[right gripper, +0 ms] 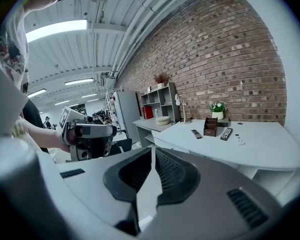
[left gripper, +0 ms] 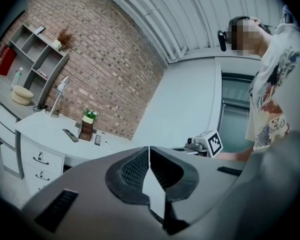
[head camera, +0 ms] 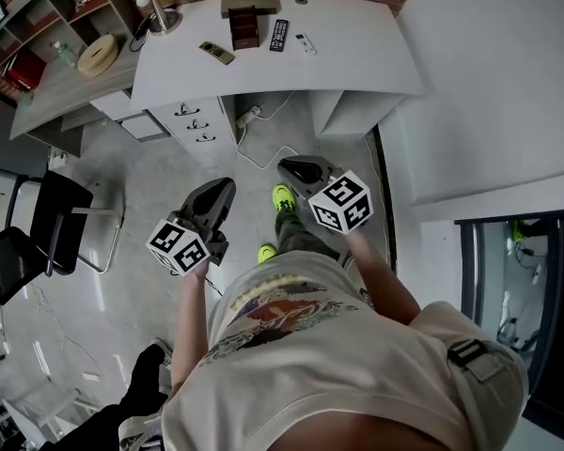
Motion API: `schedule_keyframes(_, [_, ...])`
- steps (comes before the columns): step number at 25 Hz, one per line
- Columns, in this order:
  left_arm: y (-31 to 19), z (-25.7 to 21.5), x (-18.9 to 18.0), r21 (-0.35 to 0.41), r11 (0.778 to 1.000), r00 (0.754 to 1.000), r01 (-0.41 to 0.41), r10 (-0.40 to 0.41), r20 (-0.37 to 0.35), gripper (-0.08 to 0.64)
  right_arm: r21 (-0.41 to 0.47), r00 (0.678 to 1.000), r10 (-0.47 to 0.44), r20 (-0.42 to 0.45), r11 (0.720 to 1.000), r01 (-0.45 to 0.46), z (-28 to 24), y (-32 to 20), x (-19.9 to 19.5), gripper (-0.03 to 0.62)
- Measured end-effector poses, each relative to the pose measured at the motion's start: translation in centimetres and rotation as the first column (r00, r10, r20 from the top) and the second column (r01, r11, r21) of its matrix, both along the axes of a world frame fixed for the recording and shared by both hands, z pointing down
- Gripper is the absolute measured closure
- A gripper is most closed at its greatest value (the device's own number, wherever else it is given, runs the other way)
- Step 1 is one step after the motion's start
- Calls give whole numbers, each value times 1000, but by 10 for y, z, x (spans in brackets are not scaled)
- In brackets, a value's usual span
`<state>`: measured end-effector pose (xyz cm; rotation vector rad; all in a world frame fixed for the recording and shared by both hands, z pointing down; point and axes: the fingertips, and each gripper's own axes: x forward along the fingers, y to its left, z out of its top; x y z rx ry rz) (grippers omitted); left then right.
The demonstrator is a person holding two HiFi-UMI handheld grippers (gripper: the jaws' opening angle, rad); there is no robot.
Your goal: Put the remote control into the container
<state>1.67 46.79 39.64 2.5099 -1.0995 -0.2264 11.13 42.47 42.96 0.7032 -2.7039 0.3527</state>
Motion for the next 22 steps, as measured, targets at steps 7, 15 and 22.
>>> schedule_keyframes(7, [-49, -6, -12, -3, 999, 999, 38, -38, 1, 554, 19, 999, -42, -29, 999, 43, 3, -60, -11, 580])
schedule_keyframes(15, [-130, -6, -20, -24, 996, 995, 90, -89, 38, 554, -24, 997, -70, -27, 997, 70, 16, -147, -10, 580])
schedule_keyframes(22, [-198, -20, -13, -9, 996, 995, 92, -92, 25, 554, -24, 997, -72, -31, 997, 72, 10, -226, -5, 578])
